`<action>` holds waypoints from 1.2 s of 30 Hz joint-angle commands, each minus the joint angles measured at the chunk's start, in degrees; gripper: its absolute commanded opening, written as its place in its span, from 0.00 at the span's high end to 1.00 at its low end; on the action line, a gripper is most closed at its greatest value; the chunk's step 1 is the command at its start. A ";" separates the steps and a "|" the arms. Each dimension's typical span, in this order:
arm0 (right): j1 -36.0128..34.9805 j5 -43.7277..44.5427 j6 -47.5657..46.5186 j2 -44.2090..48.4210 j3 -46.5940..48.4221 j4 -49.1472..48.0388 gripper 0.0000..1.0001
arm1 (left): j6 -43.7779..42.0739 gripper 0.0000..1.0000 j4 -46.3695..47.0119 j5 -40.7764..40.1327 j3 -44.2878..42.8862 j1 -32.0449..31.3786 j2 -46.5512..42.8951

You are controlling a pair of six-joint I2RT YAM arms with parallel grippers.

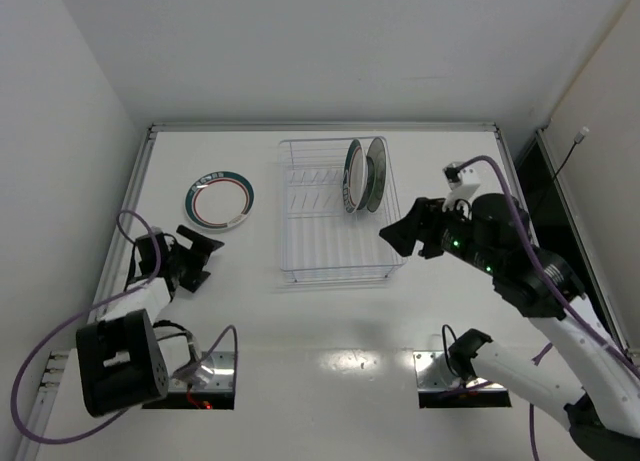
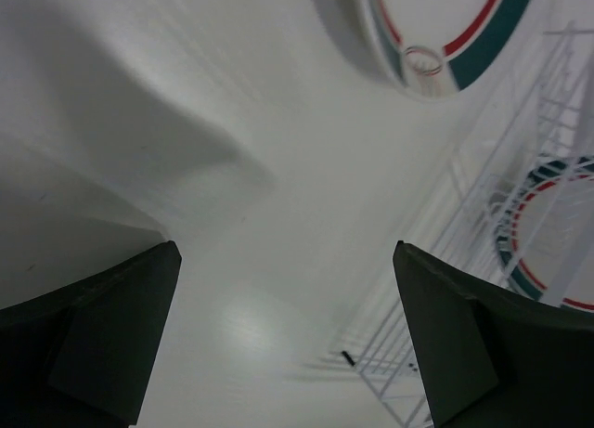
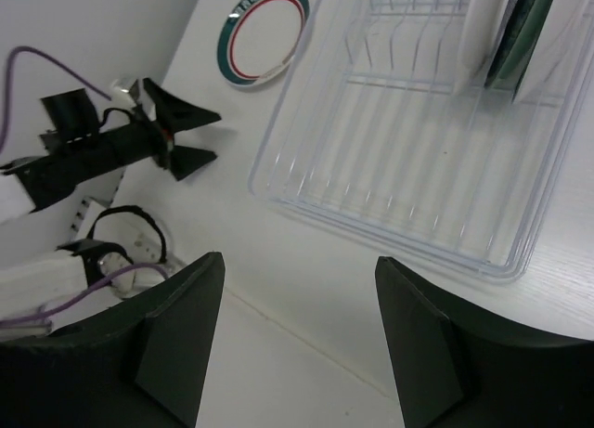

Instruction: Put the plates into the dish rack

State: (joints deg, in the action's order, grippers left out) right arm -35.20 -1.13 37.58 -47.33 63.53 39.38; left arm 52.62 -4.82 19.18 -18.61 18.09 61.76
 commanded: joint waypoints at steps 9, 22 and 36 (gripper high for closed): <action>-0.31 -1.61 3.02 8.47 2.04 9.49 0.37 | 17.24 0.01 39.00 6.48 -0.54 0.63 25.58; -0.31 -0.54 6.01 11.56 1.51 11.86 0.35 | 22.61 0.39 50.70 7.63 -1.16 1.16 39.84; -0.31 -1.60 9.35 14.28 0.90 11.86 0.35 | 18.84 0.52 35.76 4.81 -11.45 1.16 45.19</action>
State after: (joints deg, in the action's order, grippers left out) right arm -35.40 -2.17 45.56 -34.50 63.81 51.59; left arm 76.03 40.40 29.30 -29.56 18.85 103.61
